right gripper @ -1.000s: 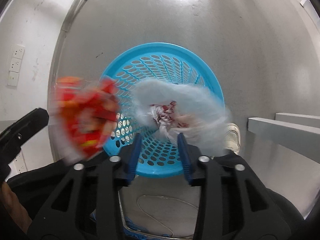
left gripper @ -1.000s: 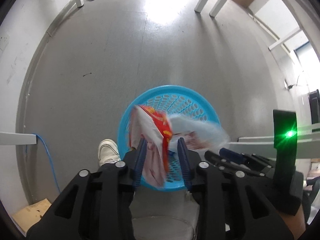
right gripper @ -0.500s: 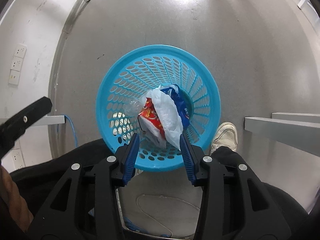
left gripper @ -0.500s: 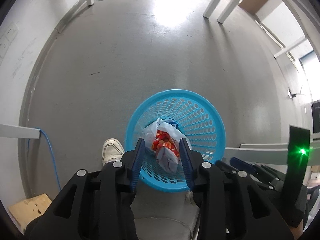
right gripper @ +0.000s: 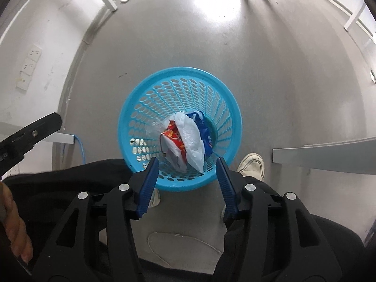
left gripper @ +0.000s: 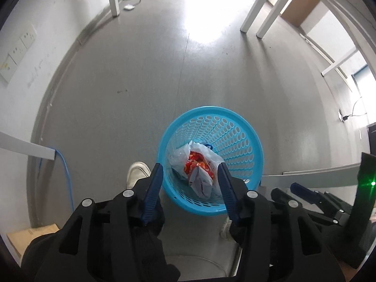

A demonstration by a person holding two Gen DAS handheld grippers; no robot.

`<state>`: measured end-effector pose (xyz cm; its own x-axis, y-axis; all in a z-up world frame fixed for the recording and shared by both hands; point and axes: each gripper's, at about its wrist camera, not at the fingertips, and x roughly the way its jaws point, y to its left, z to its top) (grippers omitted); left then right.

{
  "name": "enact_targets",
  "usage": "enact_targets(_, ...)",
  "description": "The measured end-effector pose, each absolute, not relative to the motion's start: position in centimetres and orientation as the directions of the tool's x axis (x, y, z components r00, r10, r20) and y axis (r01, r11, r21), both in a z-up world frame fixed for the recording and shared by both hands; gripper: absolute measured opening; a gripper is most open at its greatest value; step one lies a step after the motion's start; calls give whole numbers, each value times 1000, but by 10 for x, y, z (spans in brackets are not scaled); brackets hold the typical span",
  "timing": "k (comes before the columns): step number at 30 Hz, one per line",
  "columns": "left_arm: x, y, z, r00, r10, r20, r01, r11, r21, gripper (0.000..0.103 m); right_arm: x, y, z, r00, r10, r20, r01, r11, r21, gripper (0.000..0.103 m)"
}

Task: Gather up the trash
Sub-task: 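Raise both tools back up toward the table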

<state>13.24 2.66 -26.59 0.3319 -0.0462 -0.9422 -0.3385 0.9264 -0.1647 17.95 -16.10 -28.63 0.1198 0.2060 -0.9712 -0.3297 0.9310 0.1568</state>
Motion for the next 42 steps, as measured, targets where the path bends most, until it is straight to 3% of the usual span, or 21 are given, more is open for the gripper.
enact_targets(10, 104, 9, -242, 396, -23, -918, -298, 942, -152, 50, 140, -177, -246, 183, 283, -941, -362, 910, 203, 61)
enact_targets(18, 70, -10, -212, 461, 1, -887, -248, 960, -127, 53, 104, -186, -210, 272, 297, -915, -411, 896, 168, 64)
enact_targets(20, 61, -13, -202, 484, 40, -874, -245, 965, -92, 59, 95, -190, -200, 290, 307, -906, -420, 892, 167, 70)
enact_targets(25, 37, -15, -173, 536, 77, -841, -243, 968, -67, 66, 76, -199, -173, 331, 312, -891, -436, 888, 148, 70)
enact_targets(33, 1, -19, -133, 638, 57, -768, -203, 974, -97, 72, 48, -217, -126, 409, 373, -833, -451, 876, 171, 76)
enact_targets(42, -39, -43, -97, 773, 114, -624, -132, 991, 18, 77, 27, -226, -89, 456, 435, -776, -487, 852, 191, 83)
